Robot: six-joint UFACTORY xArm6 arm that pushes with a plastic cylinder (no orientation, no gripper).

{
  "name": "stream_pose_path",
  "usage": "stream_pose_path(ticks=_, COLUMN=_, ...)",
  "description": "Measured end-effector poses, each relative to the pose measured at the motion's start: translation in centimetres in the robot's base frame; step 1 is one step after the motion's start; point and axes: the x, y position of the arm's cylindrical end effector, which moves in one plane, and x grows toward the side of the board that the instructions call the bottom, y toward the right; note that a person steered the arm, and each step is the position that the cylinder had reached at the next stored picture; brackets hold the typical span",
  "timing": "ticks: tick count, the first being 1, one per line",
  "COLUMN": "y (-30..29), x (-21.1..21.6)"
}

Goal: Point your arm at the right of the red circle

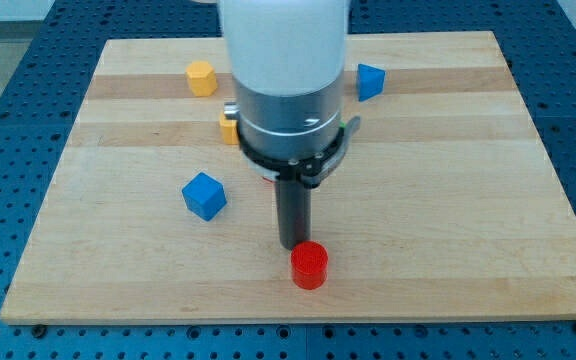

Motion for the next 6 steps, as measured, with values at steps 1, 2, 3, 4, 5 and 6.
stream_pose_path(ticks=1, y=1.8, x=-0.9)
stream_pose_path(ticks=2, y=6.2, x=-1.1)
stream_pose_path(ticks=3, y=10.3, x=-1.0)
stream_pose_path(ticks=4, y=11.2, x=-0.7)
stream_pose_path(ticks=5, y=11.4, x=-0.7)
stream_pose_path(ticks=6, y=11.6, x=-0.3)
